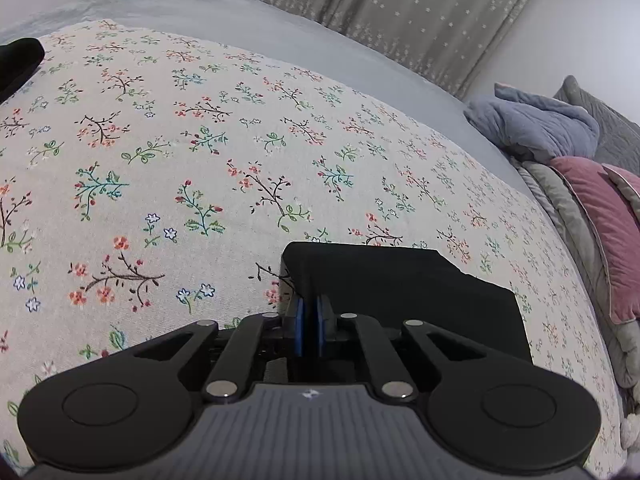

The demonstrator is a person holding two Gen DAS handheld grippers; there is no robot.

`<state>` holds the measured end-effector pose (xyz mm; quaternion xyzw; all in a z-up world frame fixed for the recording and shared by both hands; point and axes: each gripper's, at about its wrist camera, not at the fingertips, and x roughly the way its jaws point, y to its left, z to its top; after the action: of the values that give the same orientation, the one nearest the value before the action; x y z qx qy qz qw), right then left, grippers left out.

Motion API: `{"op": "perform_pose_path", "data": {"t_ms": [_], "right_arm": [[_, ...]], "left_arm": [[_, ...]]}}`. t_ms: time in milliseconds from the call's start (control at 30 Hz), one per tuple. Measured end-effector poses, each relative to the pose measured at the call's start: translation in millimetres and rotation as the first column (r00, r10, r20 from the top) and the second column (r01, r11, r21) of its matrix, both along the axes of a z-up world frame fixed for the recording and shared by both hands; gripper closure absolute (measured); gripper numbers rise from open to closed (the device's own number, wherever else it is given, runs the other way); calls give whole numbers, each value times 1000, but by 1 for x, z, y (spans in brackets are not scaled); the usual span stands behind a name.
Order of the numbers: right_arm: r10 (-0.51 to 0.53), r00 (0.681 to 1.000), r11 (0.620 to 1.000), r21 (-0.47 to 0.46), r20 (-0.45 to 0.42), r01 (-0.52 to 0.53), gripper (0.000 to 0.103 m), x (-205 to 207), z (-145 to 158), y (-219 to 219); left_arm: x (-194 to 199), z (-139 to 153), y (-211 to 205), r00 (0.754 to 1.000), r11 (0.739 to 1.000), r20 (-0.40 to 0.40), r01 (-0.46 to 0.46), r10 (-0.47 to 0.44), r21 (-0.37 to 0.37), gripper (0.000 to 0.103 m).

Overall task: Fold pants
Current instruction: 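Lower the folded pants onto the sheet and open both tools, then move both open tools to the folded pants edge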

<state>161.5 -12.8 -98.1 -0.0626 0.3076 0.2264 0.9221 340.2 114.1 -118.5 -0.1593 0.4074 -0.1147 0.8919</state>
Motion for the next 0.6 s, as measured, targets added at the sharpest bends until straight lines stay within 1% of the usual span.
{"op": "perform_pose_path", "data": {"t_ms": [33,67,100,133,167,200,267,333,367,433,467,500,533,600], "right_arm": [[3,1000,1000,4,-2,-3,90,-1,0,0],[11,1000,1000,8,-10,-11,85,-2,1,-1],[24,999,1000,17,-22,-24,76,-3,3,-2],[44,998,998,37,-34,-43,70,-4,5,-4],[67,997,996,64,-49,-64,59,-3,9,-6],[90,994,992,91,-63,-84,52,-4,12,-9],[141,987,981,147,-82,-128,50,-9,22,-18],[159,985,973,179,-68,-145,50,-13,38,-33],[146,988,974,185,-51,-134,50,-13,45,-42],[79,997,980,185,-22,-74,50,-8,56,-65],[29,999,982,186,-20,-25,50,-3,57,-77],[-35,999,980,194,-33,41,50,5,57,-90],[-96,994,973,207,-60,106,50,13,55,-103],[-197,972,948,226,-129,222,50,29,45,-125]], "left_arm": [[-1,1,0,1000,1000,4,-8,8,1,103],[-3,2,1,1000,1000,3,-13,13,3,103],[-4,2,2,1000,1000,4,-19,19,10,97],[-7,3,3,1000,999,10,-23,23,27,95],[-10,5,5,1000,999,13,-27,27,44,95],[-12,7,6,999,998,17,-32,31,51,95],[-18,15,11,998,997,29,-52,50,63,95],[-28,27,10,997,992,51,-70,65,103,95],[-37,34,6,995,988,85,-70,58,137,95],[-57,48,-7,988,981,157,-22,-9,192,95],[-66,52,-13,983,982,176,7,-41,188,95],[-75,56,-17,982,986,179,32,-61,161,95],[-82,57,-20,983,991,167,49,-70,128,95],[-94,56,-26,989,995,128,65,-75,77,95]]}}
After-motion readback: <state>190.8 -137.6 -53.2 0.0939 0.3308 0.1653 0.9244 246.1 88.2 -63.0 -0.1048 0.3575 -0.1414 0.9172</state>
